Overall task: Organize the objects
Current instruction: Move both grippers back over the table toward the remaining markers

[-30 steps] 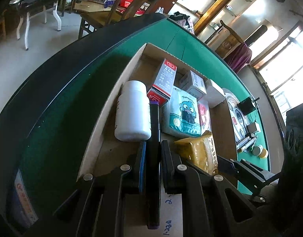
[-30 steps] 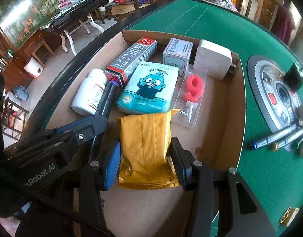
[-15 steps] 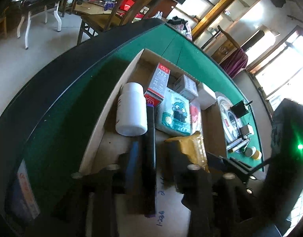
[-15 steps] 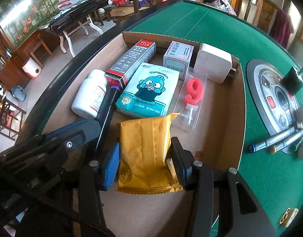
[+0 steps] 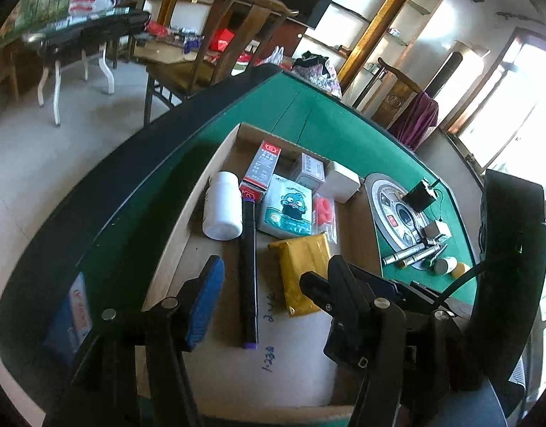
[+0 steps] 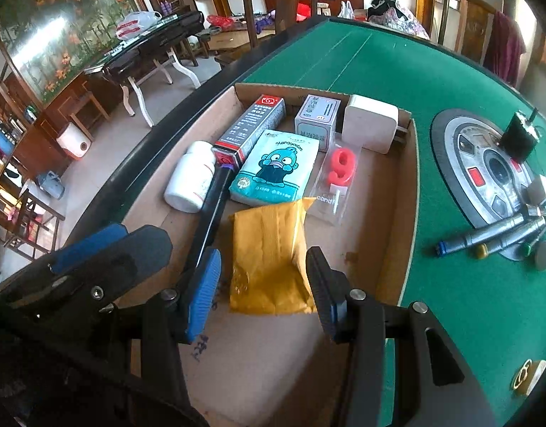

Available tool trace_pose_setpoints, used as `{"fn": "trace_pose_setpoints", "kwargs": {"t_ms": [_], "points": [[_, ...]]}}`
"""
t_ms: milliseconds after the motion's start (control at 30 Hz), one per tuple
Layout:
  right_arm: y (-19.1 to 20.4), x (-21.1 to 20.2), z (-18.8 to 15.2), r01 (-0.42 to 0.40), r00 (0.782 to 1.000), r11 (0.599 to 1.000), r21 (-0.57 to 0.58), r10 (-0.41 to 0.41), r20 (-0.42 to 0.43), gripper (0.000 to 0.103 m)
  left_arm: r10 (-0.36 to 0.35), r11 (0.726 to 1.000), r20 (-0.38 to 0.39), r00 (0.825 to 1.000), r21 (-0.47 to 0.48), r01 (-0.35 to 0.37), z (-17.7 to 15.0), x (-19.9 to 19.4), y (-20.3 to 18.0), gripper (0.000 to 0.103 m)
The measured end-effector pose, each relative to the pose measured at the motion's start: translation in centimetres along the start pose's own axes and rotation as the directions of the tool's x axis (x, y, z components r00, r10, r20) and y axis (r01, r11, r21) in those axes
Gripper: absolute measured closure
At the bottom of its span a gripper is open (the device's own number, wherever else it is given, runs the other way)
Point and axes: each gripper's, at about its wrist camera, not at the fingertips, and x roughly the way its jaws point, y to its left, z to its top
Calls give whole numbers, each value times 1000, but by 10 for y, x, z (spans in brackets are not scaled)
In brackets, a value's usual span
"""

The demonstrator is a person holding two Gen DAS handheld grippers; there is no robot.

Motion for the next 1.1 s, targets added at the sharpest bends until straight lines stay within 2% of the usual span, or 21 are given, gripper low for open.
{"fn": "trace_pose_setpoints", "kwargs": {"t_ms": [267, 533, 800, 1100], "points": [[-11, -27, -17, -5, 999, 1000, 23, 3, 54, 55, 33, 994, 44, 999, 102, -37, -16, -21, -31, 49], [-47, -61, -41, 6, 993, 995, 102, -17, 114, 50, 43, 977, 84, 996, 206, -59, -31, -38, -71, 48], [-97, -93, -64, 32, 985, 980, 196, -65, 163, 50, 38, 959, 76, 996, 278, -57, -46, -40, -103, 48], [-173, -122, -78, 69, 970, 943, 326, -140, 200, 50, 55, 940, 17, 998, 335, -58, -58, -17, -131, 48]]}}
